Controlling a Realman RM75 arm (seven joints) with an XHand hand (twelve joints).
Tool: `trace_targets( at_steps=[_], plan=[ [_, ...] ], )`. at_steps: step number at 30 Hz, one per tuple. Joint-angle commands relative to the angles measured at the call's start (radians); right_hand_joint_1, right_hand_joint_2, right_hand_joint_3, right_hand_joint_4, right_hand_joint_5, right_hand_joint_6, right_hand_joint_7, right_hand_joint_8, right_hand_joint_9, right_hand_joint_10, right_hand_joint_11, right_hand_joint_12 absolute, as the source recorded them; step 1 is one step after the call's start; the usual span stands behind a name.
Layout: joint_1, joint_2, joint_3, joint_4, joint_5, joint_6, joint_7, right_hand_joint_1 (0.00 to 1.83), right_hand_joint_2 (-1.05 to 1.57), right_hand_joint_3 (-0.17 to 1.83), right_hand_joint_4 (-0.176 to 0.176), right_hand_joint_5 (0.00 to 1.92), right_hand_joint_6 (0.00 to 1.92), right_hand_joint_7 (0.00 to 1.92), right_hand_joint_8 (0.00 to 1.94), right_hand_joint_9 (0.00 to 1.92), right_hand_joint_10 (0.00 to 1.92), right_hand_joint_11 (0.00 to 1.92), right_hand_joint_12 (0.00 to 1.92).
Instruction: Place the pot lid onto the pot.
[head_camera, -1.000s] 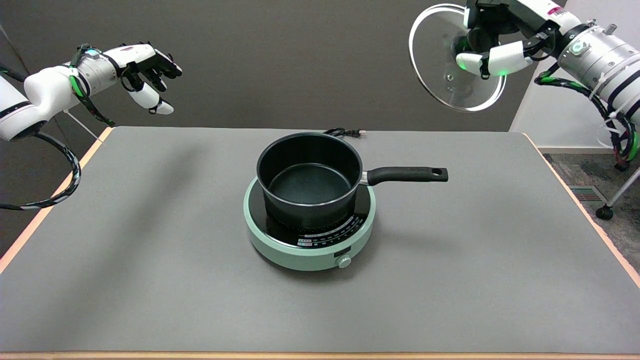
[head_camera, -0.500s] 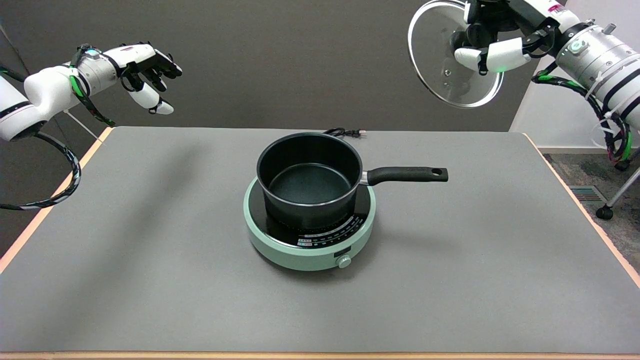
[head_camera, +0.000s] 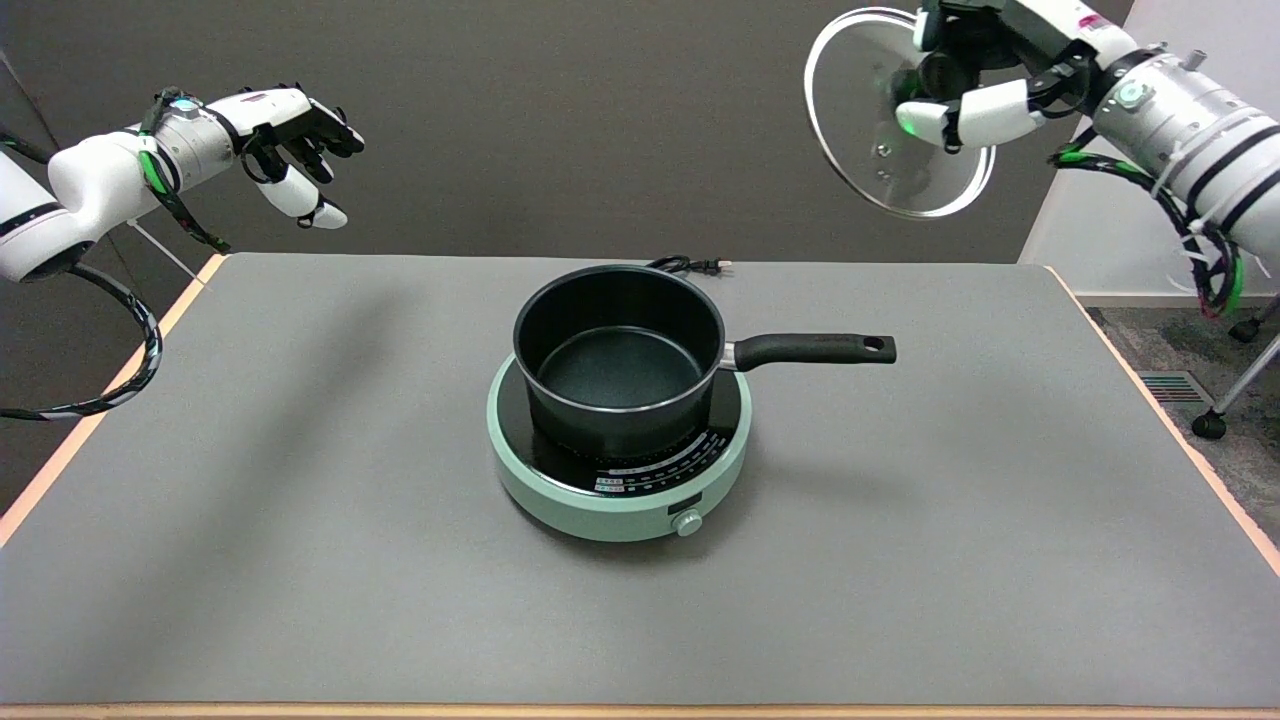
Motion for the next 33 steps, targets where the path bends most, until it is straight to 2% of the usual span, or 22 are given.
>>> trace_targets(
  at_steps=[1,6,11,15,19,27,33],
  plan=[
    [0.520,0.020,-0.494,-0.100,-0.005,-0.118,-0.004,1.34,0.80,0.98,0.104,0.39,1.84,0.77,1.72,0.82,1.92,0.61,1.92],
    [0.686,0.009,-0.660,-0.107,-0.021,-0.119,-0.004,1.34,0.80,0.97,0.103,0.39,1.84,0.77,1.72,0.82,1.92,0.61,1.92],
    [0.763,-0.011,-0.720,-0.112,-0.021,-0.188,0.000,1.34,0.80,0.97,0.105,0.39,1.84,0.77,1.72,0.81,1.92,0.62,1.92],
    [0.861,-0.067,-0.799,-0.142,-0.021,-0.262,-0.003,1.34,0.80,0.97,0.107,0.39,1.84,0.77,1.72,0.81,1.92,0.62,1.92],
    [0.910,-0.096,-0.834,-0.154,-0.032,-0.318,-0.003,1.34,0.80,0.97,0.108,0.40,1.84,0.77,1.72,0.82,1.92,0.62,1.92],
    [0.995,-0.193,-0.852,-0.148,-0.185,-0.499,0.016,1.34,0.79,0.99,0.105,0.41,1.84,0.78,1.71,0.82,1.92,0.67,1.92],
    [1.037,-0.225,-0.887,-0.170,-0.260,-0.575,0.058,1.34,0.78,0.99,0.111,0.42,1.84,0.79,1.71,0.83,1.92,0.68,1.92]
  ],
)
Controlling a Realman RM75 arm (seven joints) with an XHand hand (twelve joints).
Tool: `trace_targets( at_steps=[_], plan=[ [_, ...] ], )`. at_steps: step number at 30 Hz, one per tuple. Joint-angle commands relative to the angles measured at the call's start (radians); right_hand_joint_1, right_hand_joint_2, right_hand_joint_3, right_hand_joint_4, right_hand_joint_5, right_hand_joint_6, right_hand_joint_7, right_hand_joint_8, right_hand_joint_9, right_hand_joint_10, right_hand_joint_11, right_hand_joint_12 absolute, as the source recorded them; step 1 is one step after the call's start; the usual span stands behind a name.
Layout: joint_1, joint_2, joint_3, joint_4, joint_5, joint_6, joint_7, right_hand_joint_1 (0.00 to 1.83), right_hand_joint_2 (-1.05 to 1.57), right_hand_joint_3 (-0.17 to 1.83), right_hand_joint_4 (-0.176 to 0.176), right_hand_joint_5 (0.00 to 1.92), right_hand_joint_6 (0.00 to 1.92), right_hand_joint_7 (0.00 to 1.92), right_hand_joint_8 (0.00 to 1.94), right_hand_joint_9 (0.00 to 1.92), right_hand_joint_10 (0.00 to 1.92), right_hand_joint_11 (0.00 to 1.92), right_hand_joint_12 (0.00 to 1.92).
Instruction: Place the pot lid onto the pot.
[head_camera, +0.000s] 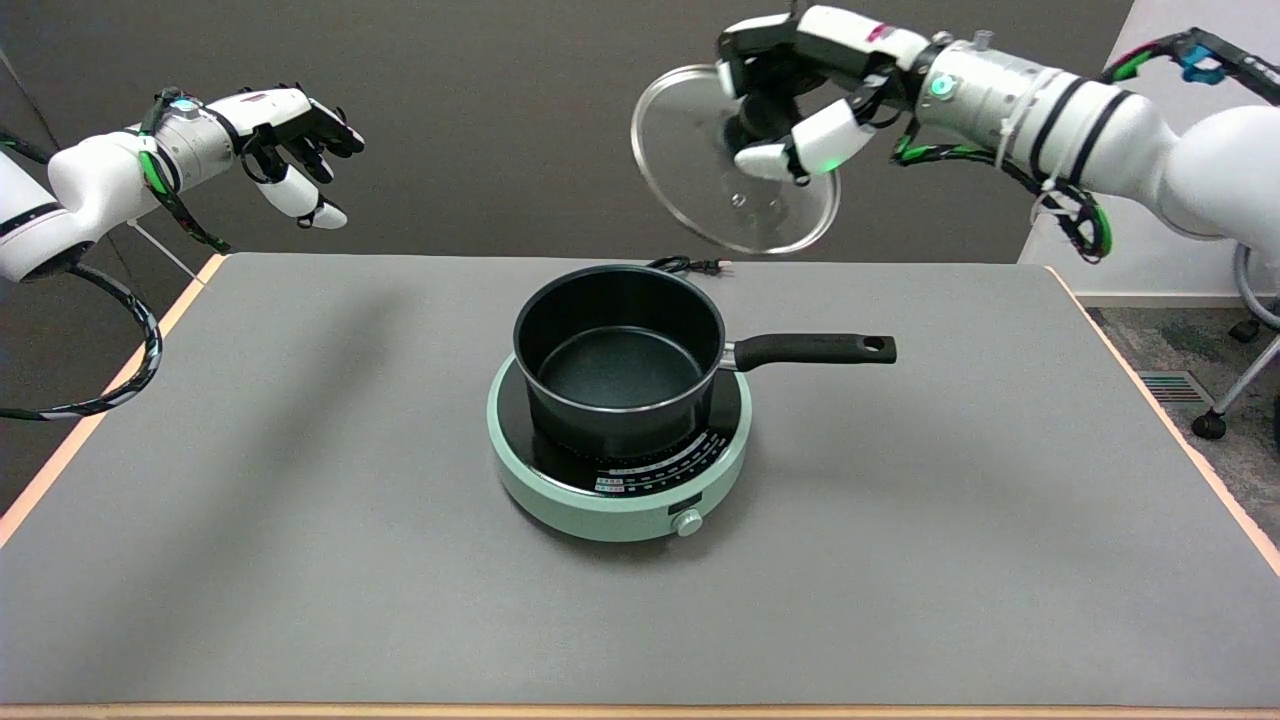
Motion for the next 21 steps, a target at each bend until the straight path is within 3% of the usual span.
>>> trace_targets(
  at_steps=[1,13,21],
  plan=[
    [0.239,-0.137,-0.173,-0.041,-0.193,-0.265,0.056,1.34,0.78,0.99,0.111,0.42,1.84,0.79,1.71,0.83,1.92,0.68,1.92],
    [0.443,-0.186,-0.486,-0.115,-0.186,-0.270,0.059,1.34,0.78,1.00,0.119,0.43,1.84,0.79,1.70,0.83,1.92,0.67,1.92],
    [0.457,-0.218,-0.494,-0.162,-0.198,-0.275,0.081,1.35,0.78,1.00,0.127,0.44,1.85,0.79,1.71,0.83,1.92,0.66,1.92]
  ],
)
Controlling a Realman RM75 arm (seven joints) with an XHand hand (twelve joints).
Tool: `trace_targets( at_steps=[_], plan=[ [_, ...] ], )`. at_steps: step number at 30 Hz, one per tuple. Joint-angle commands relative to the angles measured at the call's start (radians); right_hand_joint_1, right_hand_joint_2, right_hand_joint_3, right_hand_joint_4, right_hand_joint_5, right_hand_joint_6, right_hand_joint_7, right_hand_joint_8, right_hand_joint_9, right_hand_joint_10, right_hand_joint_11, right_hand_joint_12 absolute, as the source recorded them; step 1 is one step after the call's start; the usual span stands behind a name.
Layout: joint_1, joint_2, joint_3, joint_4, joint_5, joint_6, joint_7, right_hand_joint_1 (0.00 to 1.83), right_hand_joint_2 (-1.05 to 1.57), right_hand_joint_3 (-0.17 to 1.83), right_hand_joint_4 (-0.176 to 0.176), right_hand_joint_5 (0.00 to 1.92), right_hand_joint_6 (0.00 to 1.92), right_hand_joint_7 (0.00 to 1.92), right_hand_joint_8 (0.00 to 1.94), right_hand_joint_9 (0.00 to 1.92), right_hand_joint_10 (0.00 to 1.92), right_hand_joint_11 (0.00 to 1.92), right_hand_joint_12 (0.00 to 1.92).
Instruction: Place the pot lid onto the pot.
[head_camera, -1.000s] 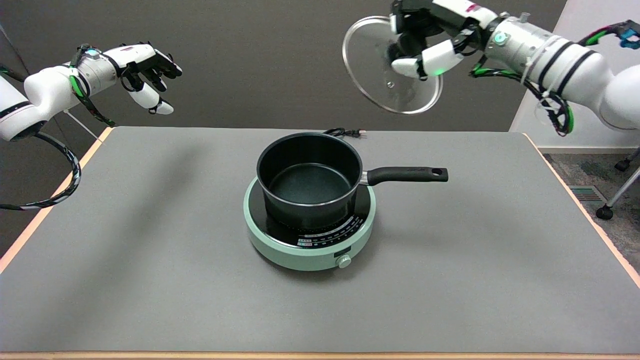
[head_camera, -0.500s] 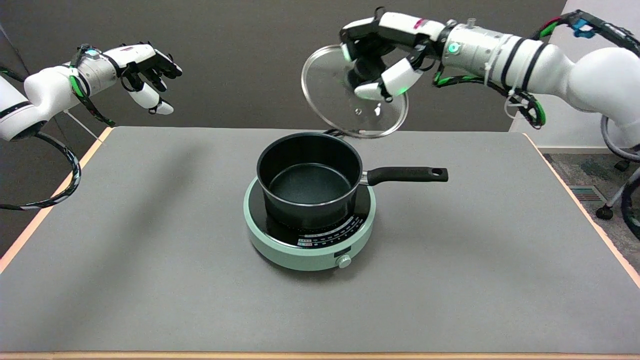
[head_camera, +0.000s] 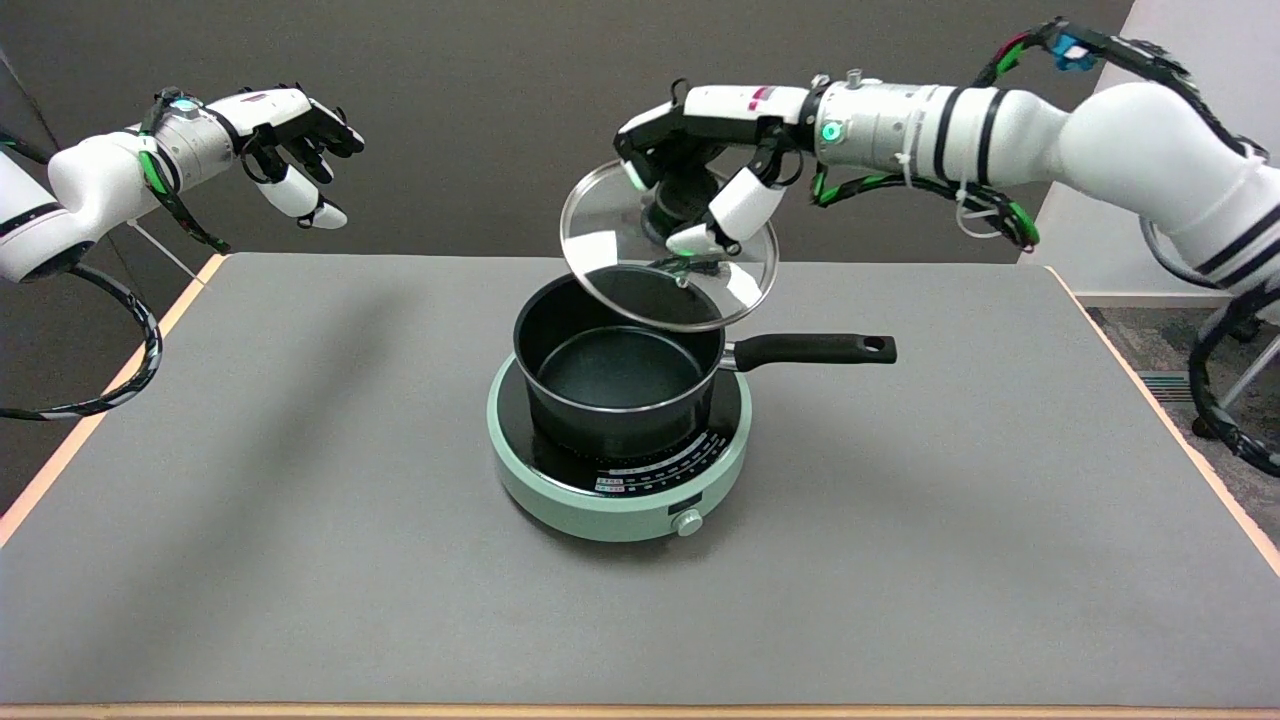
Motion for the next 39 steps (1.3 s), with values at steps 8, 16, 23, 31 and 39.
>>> trace_targets(
  at_steps=[8,16,23,31,39],
  plan=[
    [0.173,-0.109,-0.199,-0.085,-0.048,-0.068,0.035,1.35,0.78,1.00,0.128,0.44,1.85,0.79,1.70,0.83,1.92,0.66,1.92],
    [0.170,-0.142,-0.200,-0.077,-0.048,-0.078,0.039,1.35,0.78,1.00,0.126,0.44,1.85,0.79,1.70,0.84,1.92,0.65,1.92],
    [0.139,-0.139,-0.200,-0.059,-0.059,-0.076,0.046,1.35,0.78,1.00,0.126,0.44,1.85,0.79,1.70,0.84,1.92,0.65,1.92],
    [0.106,-0.131,-0.200,-0.058,-0.081,-0.075,0.058,1.35,0.77,1.01,0.129,0.44,1.85,0.79,1.70,0.83,1.92,0.66,1.92],
    [0.071,-0.131,-0.202,-0.092,-0.085,-0.066,0.058,1.35,0.78,1.00,0.132,0.44,1.85,0.79,1.70,0.84,1.92,0.65,1.92]
  ],
)
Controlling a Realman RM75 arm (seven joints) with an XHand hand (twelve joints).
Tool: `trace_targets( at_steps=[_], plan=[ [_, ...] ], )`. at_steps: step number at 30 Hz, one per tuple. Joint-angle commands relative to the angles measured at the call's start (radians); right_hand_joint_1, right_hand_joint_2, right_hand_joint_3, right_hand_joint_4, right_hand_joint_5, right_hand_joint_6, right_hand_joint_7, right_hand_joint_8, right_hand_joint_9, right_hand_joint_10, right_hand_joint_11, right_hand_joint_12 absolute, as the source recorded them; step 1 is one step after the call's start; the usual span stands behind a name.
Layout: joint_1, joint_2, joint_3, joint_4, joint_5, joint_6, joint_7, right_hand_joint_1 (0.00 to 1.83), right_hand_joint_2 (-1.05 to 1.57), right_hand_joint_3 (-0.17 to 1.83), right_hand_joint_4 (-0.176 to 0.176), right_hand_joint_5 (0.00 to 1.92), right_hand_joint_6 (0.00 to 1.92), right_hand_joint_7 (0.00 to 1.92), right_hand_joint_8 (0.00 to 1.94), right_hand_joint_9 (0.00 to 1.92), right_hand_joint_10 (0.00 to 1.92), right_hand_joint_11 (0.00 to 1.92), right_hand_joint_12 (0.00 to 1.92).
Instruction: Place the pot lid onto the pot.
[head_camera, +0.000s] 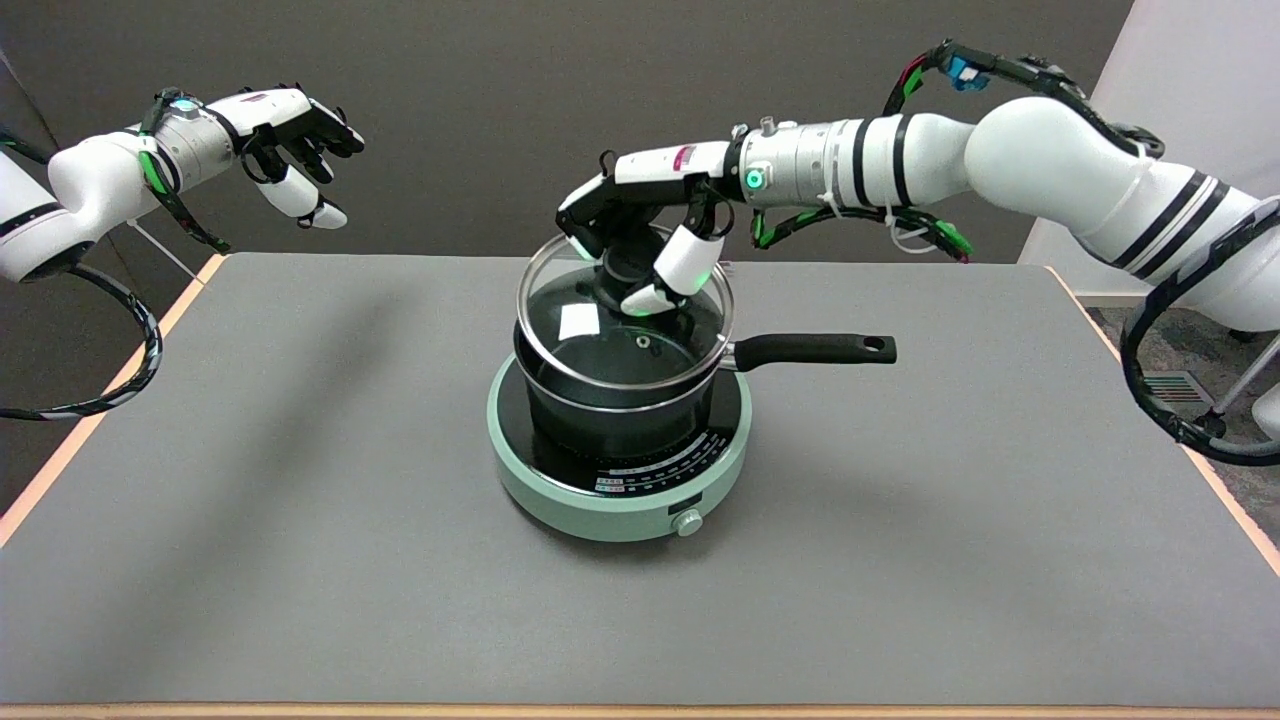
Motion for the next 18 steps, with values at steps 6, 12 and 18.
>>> trace_targets(
  at_steps=[6,12,18],
  plan=[
    [-0.053,-0.018,-0.010,-0.050,-0.019,0.005,0.009,1.35,0.78,1.01,0.133,0.44,1.85,0.79,1.70,0.83,1.92,0.64,1.92],
    [-0.045,-0.025,-0.010,-0.061,-0.019,0.005,0.009,1.35,0.77,1.01,0.134,0.44,1.85,0.79,1.71,0.84,1.92,0.64,1.92],
    [-0.032,-0.035,-0.010,-0.068,-0.018,0.005,0.010,1.35,0.78,1.01,0.133,0.44,1.85,0.79,1.71,0.83,1.92,0.64,1.92]
  ],
)
